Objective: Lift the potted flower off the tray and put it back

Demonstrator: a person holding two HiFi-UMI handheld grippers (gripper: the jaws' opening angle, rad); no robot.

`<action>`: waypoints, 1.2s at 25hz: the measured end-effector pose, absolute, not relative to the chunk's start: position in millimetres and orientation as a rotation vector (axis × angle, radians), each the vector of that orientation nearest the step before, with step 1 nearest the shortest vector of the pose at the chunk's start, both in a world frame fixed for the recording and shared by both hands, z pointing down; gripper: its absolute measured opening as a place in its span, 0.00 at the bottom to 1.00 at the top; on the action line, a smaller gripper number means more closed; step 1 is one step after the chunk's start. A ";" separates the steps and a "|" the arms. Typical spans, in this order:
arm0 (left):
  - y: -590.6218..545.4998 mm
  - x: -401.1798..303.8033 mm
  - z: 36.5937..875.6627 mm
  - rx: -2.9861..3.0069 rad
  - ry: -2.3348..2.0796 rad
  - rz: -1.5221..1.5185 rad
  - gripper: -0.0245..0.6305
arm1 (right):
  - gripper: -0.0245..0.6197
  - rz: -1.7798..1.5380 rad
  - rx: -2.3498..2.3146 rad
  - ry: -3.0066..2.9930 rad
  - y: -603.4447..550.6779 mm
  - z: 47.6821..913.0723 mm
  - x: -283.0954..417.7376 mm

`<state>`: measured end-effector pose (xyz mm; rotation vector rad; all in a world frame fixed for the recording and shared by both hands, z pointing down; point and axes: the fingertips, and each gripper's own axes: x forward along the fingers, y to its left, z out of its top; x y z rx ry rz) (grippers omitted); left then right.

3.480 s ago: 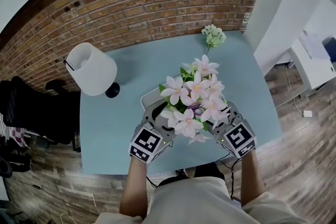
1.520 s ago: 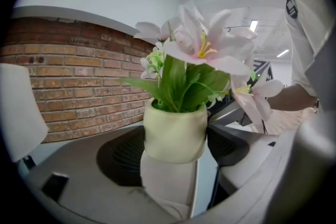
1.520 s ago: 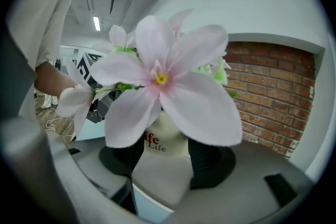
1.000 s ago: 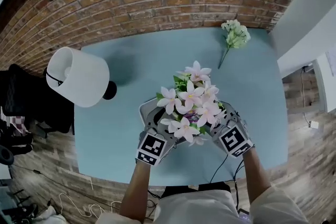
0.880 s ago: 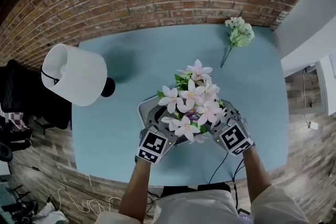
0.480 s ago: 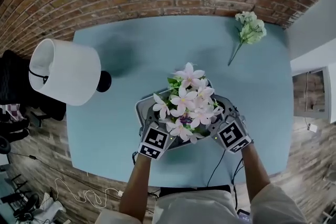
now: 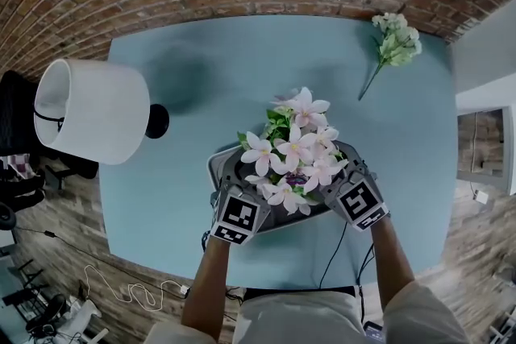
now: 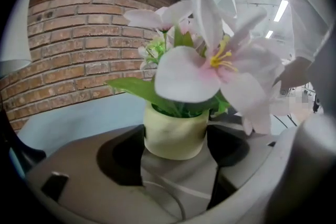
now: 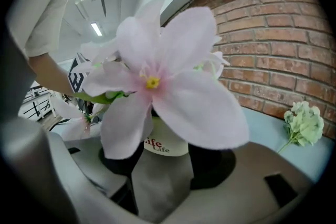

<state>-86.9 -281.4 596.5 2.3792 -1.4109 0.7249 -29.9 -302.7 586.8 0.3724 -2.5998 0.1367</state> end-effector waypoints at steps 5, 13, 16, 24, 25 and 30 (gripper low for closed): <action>-283.9 -89.6 599.1 2.379 -1.436 0.816 0.65 | 0.49 0.125 0.385 -2.584 -304.2 592.3 -33.2; -289.3 -94.2 606.0 2.385 -1.471 0.935 0.66 | 0.49 0.120 0.427 -2.489 -309.4 610.7 -30.8; -284.7 -97.4 606.2 2.363 -1.473 0.942 0.66 | 0.49 0.121 0.462 -2.472 -309.8 610.5 -20.1; -257.6 -113.4 596.4 2.322 -1.520 0.966 0.66 | 0.49 0.116 0.587 -2.462 -306.3 584.7 16.6; -253.9 -115.0 593.0 2.319 -1.529 0.962 0.65 | 0.49 0.114 0.599 -2.461 -303.4 580.0 20.2; -235.8 -118.7 571.7 2.331 -1.562 0.939 0.65 | 0.49 0.107 0.671 -2.458 -283.4 552.3 36.2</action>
